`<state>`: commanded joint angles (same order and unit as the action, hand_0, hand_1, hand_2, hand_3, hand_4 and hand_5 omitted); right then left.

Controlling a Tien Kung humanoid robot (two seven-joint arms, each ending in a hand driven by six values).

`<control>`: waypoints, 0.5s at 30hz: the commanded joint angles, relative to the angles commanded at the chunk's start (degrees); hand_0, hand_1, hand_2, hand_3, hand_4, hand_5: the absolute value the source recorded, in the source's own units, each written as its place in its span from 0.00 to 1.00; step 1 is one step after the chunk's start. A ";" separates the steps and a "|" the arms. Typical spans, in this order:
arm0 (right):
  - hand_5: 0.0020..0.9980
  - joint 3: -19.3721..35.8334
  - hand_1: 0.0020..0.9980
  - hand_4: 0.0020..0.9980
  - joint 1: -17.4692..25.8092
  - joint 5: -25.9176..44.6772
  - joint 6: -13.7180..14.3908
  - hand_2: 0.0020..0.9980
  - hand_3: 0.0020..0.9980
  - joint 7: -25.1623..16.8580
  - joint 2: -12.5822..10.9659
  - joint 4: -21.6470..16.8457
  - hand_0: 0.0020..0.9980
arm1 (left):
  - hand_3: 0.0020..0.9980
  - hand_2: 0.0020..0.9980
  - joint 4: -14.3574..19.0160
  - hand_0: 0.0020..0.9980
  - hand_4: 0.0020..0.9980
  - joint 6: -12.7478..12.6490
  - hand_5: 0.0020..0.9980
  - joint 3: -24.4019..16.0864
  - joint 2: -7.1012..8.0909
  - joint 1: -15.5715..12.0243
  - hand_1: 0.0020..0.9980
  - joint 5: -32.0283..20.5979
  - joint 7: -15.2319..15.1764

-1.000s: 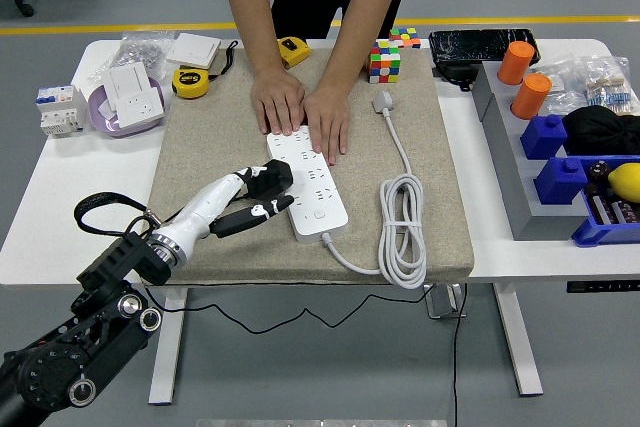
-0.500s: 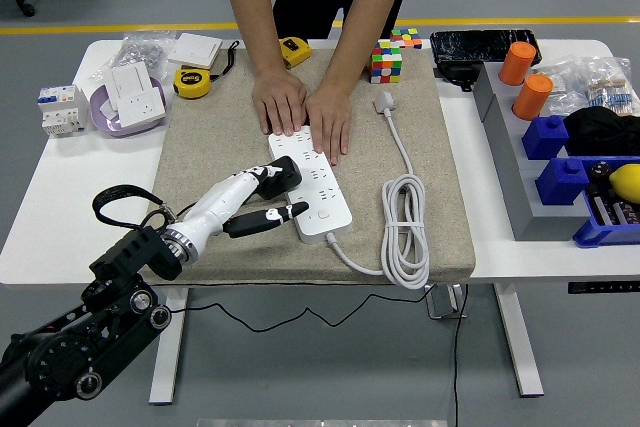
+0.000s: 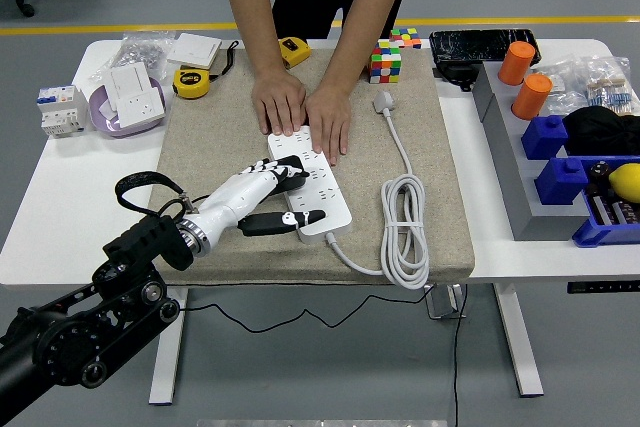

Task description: Pick up the plug,place it near the board,insert it into the board,press the button

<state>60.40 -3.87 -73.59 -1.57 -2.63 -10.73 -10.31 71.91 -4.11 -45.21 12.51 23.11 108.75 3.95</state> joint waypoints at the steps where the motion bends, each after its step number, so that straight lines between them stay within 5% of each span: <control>1: 0.97 0.05 0.91 1.00 0.01 -0.07 0.01 0.86 0.87 0.02 0.01 0.00 0.97 | 0.89 0.92 0.06 0.99 1.00 -0.02 1.00 0.08 0.01 0.12 0.96 0.63 0.08; 15: 0.97 0.08 0.91 1.00 -0.24 0.02 0.13 0.86 0.87 0.00 -0.06 0.00 0.97 | 0.88 0.92 2.21 0.99 1.00 -0.19 1.00 -0.52 -0.18 0.83 0.96 3.21 0.12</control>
<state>60.48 -4.11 -73.58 -1.44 -2.64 -10.79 -10.31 74.12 -4.30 -45.73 12.33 23.94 111.96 4.07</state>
